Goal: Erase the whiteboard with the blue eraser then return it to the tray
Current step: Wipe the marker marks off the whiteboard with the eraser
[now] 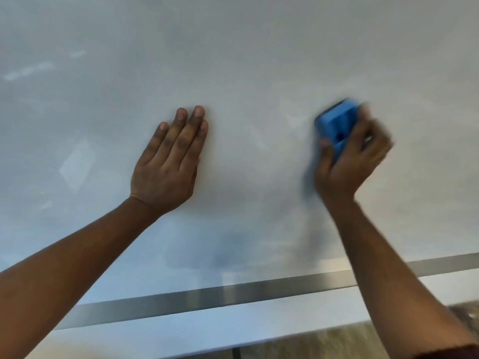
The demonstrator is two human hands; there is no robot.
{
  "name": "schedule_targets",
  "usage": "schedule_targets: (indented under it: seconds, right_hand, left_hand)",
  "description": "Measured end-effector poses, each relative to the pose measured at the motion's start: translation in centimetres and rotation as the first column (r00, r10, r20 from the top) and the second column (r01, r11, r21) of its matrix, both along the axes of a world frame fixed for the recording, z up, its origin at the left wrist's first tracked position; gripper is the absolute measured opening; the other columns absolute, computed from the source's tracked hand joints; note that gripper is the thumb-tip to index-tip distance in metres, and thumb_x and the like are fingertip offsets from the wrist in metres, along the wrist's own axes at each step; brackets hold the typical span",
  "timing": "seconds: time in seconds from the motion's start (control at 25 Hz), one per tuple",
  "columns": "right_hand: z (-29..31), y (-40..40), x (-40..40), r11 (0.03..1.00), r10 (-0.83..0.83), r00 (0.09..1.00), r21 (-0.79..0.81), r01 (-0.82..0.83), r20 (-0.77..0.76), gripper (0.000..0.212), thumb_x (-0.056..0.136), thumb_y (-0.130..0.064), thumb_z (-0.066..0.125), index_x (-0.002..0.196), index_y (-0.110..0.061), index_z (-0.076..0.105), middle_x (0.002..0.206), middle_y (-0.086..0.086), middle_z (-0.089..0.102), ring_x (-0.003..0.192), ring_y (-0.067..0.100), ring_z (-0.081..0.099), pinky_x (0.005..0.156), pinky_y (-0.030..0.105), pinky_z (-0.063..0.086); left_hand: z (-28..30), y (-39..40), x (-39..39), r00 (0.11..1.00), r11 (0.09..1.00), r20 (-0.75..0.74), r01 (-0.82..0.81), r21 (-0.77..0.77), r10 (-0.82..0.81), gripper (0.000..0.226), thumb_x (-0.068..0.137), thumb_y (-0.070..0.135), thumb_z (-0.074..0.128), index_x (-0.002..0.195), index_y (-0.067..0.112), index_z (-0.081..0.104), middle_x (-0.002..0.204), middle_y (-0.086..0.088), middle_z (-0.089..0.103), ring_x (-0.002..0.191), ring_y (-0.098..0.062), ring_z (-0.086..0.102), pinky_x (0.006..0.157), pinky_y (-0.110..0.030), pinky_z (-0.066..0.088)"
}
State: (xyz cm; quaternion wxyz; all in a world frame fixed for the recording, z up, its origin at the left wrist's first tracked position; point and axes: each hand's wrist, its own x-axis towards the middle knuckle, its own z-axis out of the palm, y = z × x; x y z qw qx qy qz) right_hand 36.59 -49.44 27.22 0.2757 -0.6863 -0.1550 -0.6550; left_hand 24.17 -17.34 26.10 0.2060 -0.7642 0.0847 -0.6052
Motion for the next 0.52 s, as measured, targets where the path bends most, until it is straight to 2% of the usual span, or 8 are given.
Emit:
schedule_targets:
  seconds: [0.08, 0.12, 0.16, 0.2, 0.28, 0.36, 0.44, 0.52]
  right_hand:
    - [4.4, -0.2, 1.2, 0.967, -0.029, 1.000, 0.254, 0.027, 0.006, 0.063, 0.104, -0.048, 0.049, 0.156, -0.014, 0.038, 0.131, 0.014, 0.054, 0.118, 0.025, 0.048, 0.105, 0.024, 0.033]
    - [3.8, 0.8, 0.8, 0.956, -0.037, 0.999, 0.292, 0.040, -0.015, 0.063, 0.104, -0.049, 0.048, 0.156, -0.014, 0.039, 0.133, 0.014, 0.054, 0.119, 0.026, 0.049, 0.106, 0.023, 0.032]
    - [1.5, 2.2, -0.1, 0.962, -0.048, 0.998, 0.266, 0.057, -0.042, 0.063, 0.103, -0.048, 0.047, 0.155, -0.014, 0.039, 0.135, 0.016, 0.054, 0.121, 0.031, 0.049, 0.107, 0.029, 0.033]
    - [-2.2, 3.9, -1.5, 0.982, -0.028, 0.996, 0.186, 0.042, -0.079, 0.061, 0.103, -0.046, 0.047, 0.154, -0.014, 0.040, 0.136, 0.020, 0.052, 0.122, 0.035, 0.049, 0.107, 0.039, 0.035]
    - [-11.6, 7.0, -5.8, 0.994, 0.061, 0.981, -0.082, -0.077, -0.184, 0.056, 0.097, -0.034, 0.054, 0.150, -0.020, 0.042, 0.135, 0.019, 0.048, 0.120, 0.039, 0.048, 0.105, 0.051, 0.039]
    - [-19.5, 8.7, -9.5, 0.918, 0.080, 0.948, -0.348, -0.190, -0.309, 0.064, 0.084, -0.018, 0.071, 0.142, -0.030, 0.048, 0.131, 0.011, 0.045, 0.115, 0.037, 0.048, 0.101, 0.053, 0.044]
    - [-23.1, 8.0, -10.3, 0.805, 0.070, 0.943, -0.540, -0.247, -0.326, 0.079, 0.072, -0.011, 0.086, 0.137, -0.037, 0.051, 0.130, 0.004, 0.046, 0.114, 0.031, 0.049, 0.101, 0.050, 0.042]
    - [-22.1, 5.7, -8.3, 0.801, 0.091, 0.931, -0.530, -0.280, -0.354, 0.083, 0.071, -0.009, 0.085, 0.140, -0.038, 0.049, 0.132, 0.003, 0.047, 0.117, 0.030, 0.049, 0.102, 0.050, 0.041]
  left_hand:
    - [-0.3, -0.1, 0.2, 1.000, 1.000, 0.009, -0.005, -0.006, 0.005, 0.074, 0.098, 0.006, 0.055, 0.166, 0.001, 0.027, 0.179, -0.012, 0.014, 0.165, -0.030, 0.019, 0.135, -0.044, 0.015]
    - [-0.4, -0.2, 0.2, 1.000, 1.000, 0.013, -0.003, -0.013, 0.003, 0.073, 0.099, 0.007, 0.054, 0.166, 0.001, 0.027, 0.179, -0.012, 0.013, 0.165, -0.030, 0.018, 0.135, -0.044, 0.015]
    - [-0.6, -0.2, 0.3, 1.000, 1.000, 0.019, -0.006, -0.018, 0.007, 0.072, 0.100, 0.008, 0.053, 0.167, 0.002, 0.027, 0.179, -0.012, 0.013, 0.165, -0.029, 0.018, 0.135, -0.043, 0.014]
    - [-0.6, -0.2, 0.4, 1.000, 1.000, 0.025, -0.008, -0.020, 0.009, 0.069, 0.103, 0.010, 0.050, 0.167, 0.002, 0.027, 0.179, -0.011, 0.012, 0.166, -0.029, 0.017, 0.135, -0.043, 0.014]
    - [-0.6, -0.3, 0.4, 1.000, 1.000, 0.011, 0.014, -0.024, -0.013, 0.063, 0.109, 0.020, 0.042, 0.167, 0.002, 0.025, 0.180, -0.011, 0.010, 0.166, -0.029, 0.014, 0.135, -0.043, 0.013]
    - [-0.4, -0.3, 0.2, 0.999, 0.999, -0.022, 0.031, -0.030, -0.031, 0.065, 0.111, 0.030, 0.040, 0.167, 0.002, 0.023, 0.180, -0.011, 0.006, 0.167, -0.029, 0.011, 0.136, -0.043, 0.012]
    - [-0.4, -0.3, -0.1, 0.998, 0.999, -0.057, 0.037, 0.000, -0.037, 0.067, 0.111, 0.032, 0.041, 0.168, 0.002, 0.022, 0.180, -0.011, 0.004, 0.167, -0.029, 0.009, 0.136, -0.043, 0.010]
    - [-0.8, -0.1, -0.3, 0.998, 0.998, -0.069, 0.014, 0.061, -0.010, 0.067, 0.110, 0.029, 0.043, 0.168, 0.002, 0.022, 0.180, -0.011, 0.005, 0.167, -0.028, 0.010, 0.136, -0.042, 0.009]
